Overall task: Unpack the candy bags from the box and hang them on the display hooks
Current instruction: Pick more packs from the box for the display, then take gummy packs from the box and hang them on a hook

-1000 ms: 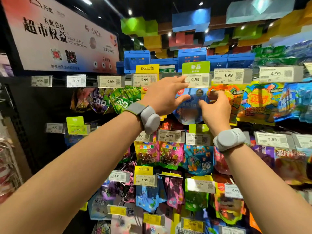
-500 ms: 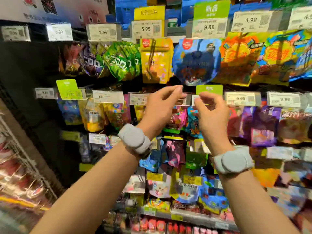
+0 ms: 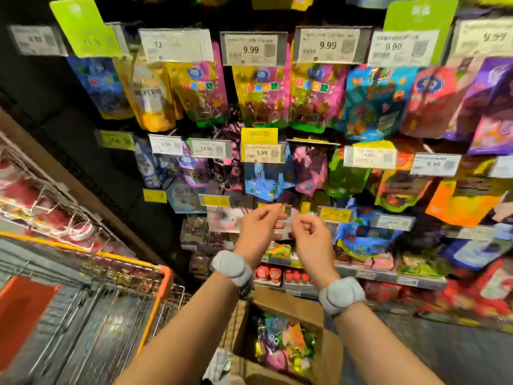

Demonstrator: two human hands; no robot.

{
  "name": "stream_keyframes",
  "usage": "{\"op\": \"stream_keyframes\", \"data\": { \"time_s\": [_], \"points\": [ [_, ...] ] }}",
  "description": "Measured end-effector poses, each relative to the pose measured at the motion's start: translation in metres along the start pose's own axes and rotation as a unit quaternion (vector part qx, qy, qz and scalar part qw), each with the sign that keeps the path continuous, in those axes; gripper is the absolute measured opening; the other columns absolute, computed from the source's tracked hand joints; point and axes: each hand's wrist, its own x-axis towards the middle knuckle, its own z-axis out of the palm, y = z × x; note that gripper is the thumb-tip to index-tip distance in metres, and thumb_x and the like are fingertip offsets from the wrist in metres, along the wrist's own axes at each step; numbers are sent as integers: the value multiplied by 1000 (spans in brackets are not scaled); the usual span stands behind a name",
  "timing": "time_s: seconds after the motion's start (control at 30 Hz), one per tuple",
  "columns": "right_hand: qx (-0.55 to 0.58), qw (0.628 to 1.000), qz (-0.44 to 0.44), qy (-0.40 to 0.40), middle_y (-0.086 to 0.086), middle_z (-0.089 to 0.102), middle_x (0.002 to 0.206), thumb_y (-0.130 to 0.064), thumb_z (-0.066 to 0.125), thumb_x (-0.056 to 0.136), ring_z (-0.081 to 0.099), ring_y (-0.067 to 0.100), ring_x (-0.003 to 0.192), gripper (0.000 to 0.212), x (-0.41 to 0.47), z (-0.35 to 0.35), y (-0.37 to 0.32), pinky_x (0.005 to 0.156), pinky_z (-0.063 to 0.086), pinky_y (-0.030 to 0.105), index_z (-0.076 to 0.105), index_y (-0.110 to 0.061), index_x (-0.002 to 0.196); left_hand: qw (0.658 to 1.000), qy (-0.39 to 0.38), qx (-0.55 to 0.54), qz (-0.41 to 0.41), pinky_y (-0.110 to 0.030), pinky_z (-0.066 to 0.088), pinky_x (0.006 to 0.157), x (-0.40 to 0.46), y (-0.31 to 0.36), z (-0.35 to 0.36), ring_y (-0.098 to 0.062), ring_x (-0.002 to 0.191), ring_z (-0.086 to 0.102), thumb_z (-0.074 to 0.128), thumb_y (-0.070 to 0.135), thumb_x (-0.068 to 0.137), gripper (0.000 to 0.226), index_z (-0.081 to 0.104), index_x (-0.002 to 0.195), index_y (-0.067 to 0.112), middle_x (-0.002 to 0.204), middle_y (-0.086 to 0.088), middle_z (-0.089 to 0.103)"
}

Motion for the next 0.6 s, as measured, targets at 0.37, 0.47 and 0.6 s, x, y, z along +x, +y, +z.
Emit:
{"op": "stream_keyframes", "data": {
  "time_s": [0.37,0.47,0.6],
  "points": [
    [-149,952,257,-76,2,69,86,-42,61,91,67,28,83,22,-58,-9,171,81,56,52,59,-23,82,975,64,74,-198,-34,53,63,-17,-150,-60,-23,77,66,60,26,96,15,68,93,15,86,-8,70],
    [-131,934,324,-67,2,71,90,-47,62,84,68,27,88,20,-68,-14,208,85,55,56,64,-27,87,962,69,94,-247,-38,52,70,-21,-189,-71,-23,79,66,63,37,91,17,70,82,23,84,-3,72],
    [-132,907,397,-41,8,70,84,-37,60,96,67,32,79,19,-79,-11,231,74,58,50,64,-18,93,944,77,113,-302,-40,49,68,-24,-240,-78,-23,68,60,65,49,81,25,69,74,25,69,-3,66]
  ]
}}
